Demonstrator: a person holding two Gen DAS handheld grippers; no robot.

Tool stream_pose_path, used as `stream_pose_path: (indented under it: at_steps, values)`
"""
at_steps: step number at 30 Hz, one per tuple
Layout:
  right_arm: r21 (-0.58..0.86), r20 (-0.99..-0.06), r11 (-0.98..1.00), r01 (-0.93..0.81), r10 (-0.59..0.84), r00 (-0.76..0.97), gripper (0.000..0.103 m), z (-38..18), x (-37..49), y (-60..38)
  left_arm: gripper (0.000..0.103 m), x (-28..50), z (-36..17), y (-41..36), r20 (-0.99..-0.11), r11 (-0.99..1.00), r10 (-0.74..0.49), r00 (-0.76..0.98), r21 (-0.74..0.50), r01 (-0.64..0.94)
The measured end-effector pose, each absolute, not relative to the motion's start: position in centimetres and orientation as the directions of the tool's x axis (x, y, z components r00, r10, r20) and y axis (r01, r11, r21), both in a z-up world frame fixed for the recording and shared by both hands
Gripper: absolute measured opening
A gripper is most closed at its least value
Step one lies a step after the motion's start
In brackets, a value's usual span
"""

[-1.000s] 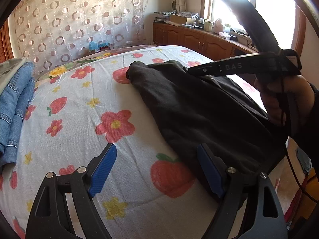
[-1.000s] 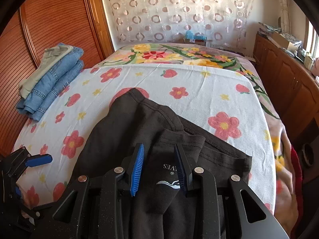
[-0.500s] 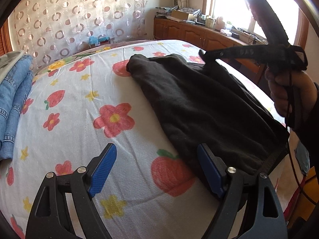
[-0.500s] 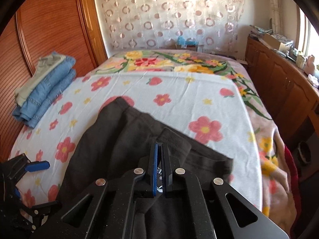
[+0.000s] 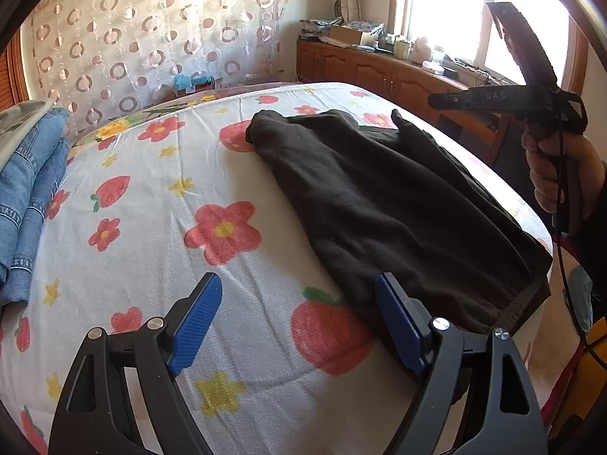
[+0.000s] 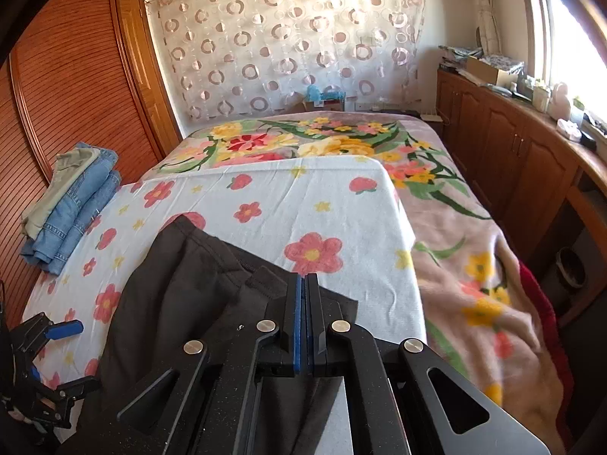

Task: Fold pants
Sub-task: 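Fold the held shorts edge over with the right gripper and press down, then press the folded shorts flat and open the right gripper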

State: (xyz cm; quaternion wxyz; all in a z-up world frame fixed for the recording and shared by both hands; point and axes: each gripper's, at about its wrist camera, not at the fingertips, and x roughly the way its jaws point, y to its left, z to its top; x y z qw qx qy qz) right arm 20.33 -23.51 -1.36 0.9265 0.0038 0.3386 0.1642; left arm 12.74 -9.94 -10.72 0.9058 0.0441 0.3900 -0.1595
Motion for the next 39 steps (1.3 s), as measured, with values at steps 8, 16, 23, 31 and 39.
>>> stream_pose_path:
  at_steps: [8,16,23,31,39]
  values:
    - [0.142,-0.641,0.938,-0.317,0.332,0.693,0.05,-0.9,21.0,-22.5,0.083,12.7,-10.8,-9.9,-0.719,0.945,-0.257,0.646,-0.048,0.323]
    - [0.102,-0.751,0.943,-0.316,0.282,0.597,0.047,-2.5,23.6,-21.2,0.083,12.7,-10.9,-9.9,-0.719,0.946,-0.257,0.646,-0.049,0.322]
    - [0.17,-0.699,0.931,-0.323,0.345,0.626,0.004,-1.4,24.1,-24.3,0.083,12.6,-11.0,-9.8,-0.716,0.946,-0.258,0.648,-0.052,0.319]
    - [0.105,-0.638,0.972,-0.208,0.226,0.736,0.003,-0.6,23.8,-28.0,0.083,12.6,-11.0,-9.9,-0.718,0.946,-0.257,0.647,-0.052,0.319]
    - [0.167,-0.657,0.963,-0.21,0.267,0.705,0.012,-2.3,25.0,-27.8,0.083,12.6,-11.0,-9.9,-0.719,0.947,-0.257,0.646,-0.052,0.318]
